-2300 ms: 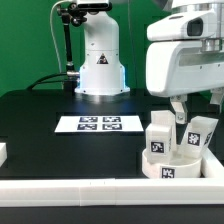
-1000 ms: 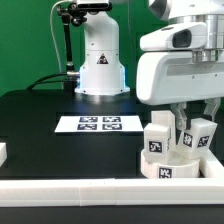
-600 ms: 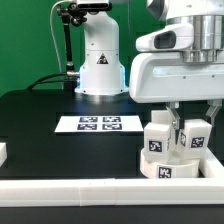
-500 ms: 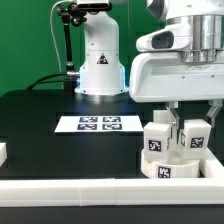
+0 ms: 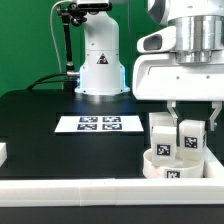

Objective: Assemble stool

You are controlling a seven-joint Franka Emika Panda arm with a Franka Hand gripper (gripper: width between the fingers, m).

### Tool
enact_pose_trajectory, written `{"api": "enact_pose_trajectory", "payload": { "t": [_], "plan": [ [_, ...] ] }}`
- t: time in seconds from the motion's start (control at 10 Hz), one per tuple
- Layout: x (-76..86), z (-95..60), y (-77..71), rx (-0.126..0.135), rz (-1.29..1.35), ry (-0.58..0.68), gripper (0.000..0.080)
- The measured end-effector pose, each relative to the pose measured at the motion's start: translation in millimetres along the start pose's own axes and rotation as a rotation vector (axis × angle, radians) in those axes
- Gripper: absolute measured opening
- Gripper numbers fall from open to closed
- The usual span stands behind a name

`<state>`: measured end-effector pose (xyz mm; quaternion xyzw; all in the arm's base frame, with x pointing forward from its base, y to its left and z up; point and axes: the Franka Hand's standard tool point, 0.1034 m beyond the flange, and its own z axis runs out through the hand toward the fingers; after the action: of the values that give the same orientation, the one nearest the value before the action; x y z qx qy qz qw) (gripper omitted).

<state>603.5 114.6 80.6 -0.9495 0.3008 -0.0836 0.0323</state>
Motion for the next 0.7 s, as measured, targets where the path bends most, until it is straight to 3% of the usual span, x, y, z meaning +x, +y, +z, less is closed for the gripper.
{"api": "enact_pose_trajectory", "payload": {
  "t": [0.7],
  "plan": [
    [1.8, 0.3, 2.1, 0.03, 0.6, -0.034, 0.034]
  ]
}}
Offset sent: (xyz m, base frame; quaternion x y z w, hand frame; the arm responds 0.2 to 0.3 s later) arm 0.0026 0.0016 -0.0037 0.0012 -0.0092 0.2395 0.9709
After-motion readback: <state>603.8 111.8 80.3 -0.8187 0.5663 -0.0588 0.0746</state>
